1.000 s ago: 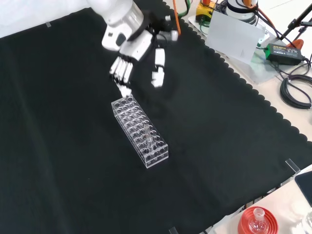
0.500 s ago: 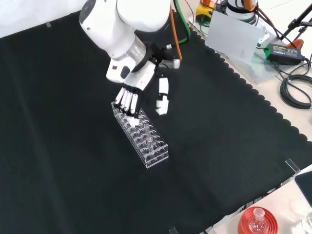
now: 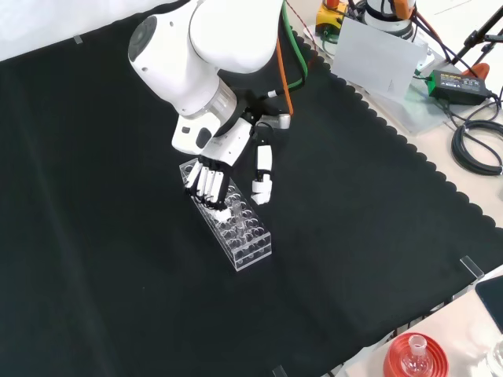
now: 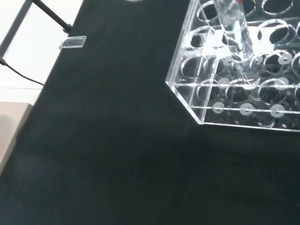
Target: Pick up the test tube.
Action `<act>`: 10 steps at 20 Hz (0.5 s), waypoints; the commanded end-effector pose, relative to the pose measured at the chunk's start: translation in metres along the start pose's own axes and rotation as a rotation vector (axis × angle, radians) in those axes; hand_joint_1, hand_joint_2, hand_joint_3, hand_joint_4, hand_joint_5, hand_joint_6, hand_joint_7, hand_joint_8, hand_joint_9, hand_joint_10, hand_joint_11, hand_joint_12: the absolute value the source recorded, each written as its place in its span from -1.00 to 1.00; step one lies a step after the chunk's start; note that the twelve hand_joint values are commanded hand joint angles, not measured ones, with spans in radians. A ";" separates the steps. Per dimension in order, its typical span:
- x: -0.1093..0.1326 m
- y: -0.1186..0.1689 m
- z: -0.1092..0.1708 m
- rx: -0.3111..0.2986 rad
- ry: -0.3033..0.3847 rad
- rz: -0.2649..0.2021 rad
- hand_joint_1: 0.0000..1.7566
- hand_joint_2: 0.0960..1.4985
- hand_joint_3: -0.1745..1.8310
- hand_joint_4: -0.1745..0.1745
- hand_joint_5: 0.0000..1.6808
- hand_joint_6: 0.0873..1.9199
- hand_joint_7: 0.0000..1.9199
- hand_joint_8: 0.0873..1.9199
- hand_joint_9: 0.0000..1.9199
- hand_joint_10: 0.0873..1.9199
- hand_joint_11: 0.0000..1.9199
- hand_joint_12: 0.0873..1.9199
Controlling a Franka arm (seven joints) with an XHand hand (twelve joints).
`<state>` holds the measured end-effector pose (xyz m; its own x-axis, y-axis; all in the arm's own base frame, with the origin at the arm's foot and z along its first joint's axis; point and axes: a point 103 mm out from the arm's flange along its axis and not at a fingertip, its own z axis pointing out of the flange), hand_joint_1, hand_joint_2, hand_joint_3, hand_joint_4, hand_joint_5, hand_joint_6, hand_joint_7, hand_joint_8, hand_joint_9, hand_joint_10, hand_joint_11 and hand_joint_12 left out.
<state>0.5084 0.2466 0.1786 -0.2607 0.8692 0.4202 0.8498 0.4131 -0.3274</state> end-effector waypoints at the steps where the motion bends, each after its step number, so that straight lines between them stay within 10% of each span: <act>1: -0.004 -0.001 0.005 0.008 -0.020 0.007 0.11 0.31 -1.00 -0.15 -0.53 -0.29 -0.50 -0.22 -0.62 -0.09 -1.00 0.61; 10: -0.012 -0.002 0.007 -0.007 -0.050 0.024 0.21 0.30 -1.00 -0.20 -0.45 -0.20 -0.42 -0.21 -0.57 -0.10 -0.99 0.63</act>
<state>0.5063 0.2392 0.1695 -0.2630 0.8864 0.3809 0.8546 0.3972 -0.3345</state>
